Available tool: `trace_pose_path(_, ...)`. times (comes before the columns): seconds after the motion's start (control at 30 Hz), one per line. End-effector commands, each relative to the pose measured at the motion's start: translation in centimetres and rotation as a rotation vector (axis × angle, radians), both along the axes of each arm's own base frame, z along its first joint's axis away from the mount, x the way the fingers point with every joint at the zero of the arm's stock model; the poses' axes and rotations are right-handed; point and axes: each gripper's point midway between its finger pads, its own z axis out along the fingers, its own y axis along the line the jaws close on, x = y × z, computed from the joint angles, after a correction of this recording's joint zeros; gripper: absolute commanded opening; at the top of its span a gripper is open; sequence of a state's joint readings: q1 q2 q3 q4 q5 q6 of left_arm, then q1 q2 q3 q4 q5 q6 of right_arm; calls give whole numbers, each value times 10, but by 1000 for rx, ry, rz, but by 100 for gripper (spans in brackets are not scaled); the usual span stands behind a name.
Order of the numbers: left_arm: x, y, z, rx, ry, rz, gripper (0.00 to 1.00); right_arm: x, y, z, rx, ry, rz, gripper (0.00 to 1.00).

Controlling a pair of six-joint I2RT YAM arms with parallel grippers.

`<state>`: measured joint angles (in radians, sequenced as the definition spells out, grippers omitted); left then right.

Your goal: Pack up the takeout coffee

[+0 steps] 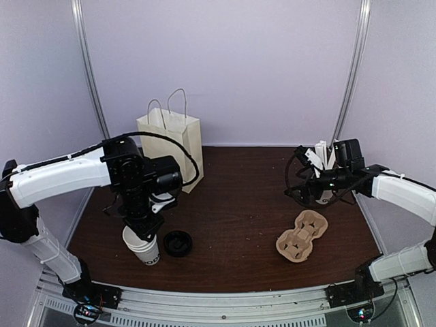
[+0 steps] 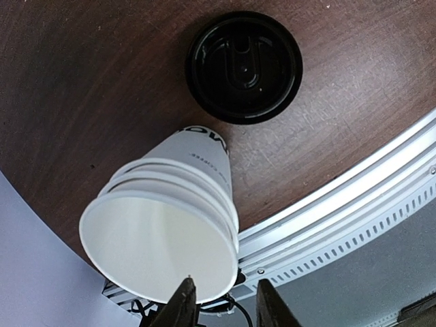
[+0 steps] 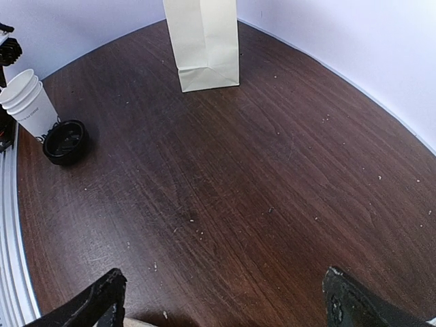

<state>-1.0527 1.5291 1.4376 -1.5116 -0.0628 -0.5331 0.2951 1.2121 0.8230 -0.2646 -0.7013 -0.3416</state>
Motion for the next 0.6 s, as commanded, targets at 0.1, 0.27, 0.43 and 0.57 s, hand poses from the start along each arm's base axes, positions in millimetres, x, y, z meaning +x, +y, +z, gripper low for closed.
trace_pose_path(0.1,3,-9,-15,-2,6,9,29,-6,3,-2,-2,-15,33,100)
trace_pose_path(0.27,3,-11,-17,3,15,1,22,-7,3,-3,-7,-14,35,100)
trace_pose_path(0.43,1,-9,-20,14,24,6,19,-7,3,-3,-9,-16,38,100)
trace_pose_path(0.57,0,-7,-24,32,31,9,18,-7,2,-2,-14,-24,39,100)
